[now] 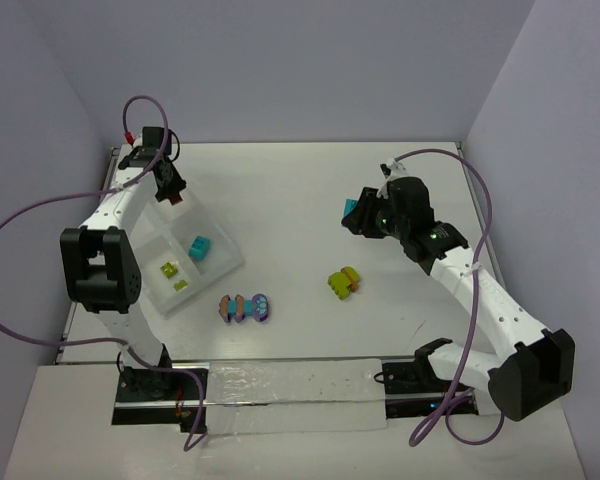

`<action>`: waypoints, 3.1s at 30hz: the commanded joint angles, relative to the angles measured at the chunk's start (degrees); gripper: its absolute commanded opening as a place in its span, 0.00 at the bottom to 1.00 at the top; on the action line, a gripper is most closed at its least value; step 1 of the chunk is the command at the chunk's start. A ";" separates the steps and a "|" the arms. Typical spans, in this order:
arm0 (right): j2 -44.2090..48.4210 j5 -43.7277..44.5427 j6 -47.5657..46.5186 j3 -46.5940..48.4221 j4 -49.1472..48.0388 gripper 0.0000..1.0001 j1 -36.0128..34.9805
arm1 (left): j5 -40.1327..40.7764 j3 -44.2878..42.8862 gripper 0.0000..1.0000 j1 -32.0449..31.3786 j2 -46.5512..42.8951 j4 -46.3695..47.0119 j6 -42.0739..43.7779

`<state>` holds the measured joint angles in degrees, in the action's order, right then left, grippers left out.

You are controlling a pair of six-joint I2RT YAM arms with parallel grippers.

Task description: Sort the legos into containers by color

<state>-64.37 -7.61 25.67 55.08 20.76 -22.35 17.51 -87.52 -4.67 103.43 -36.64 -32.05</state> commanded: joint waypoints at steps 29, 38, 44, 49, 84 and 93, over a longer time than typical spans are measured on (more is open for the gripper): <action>-5.05 0.74 -0.41 6.96 2.88 0.00 -0.23 | -3.36 -8.80 0.39 4.49 11.59 0.16 -1.34; -4.04 -1.70 0.99 6.53 1.57 0.00 -1.73 | -3.66 -7.60 0.87 4.44 7.93 -0.34 -0.38; -6.62 -1.90 1.73 8.74 -0.04 0.00 -9.89 | -5.22 -6.24 0.87 4.49 -0.54 -2.15 -0.08; -11.27 -3.29 1.75 12.36 -3.37 0.00 -17.07 | -6.02 -4.38 0.87 4.41 -8.38 -5.12 0.14; -60.81 -7.24 -0.01 58.33 4.83 0.21 -30.22 | -7.65 2.44 0.88 4.49 -24.76 -11.08 -1.43; -65.75 -7.00 0.52 65.01 6.93 0.62 -30.39 | -6.77 1.70 0.88 4.49 -24.65 -11.54 -1.17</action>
<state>-128.61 -14.41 26.10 114.99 26.32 -52.36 10.11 -84.60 -0.51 80.12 -47.61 -32.88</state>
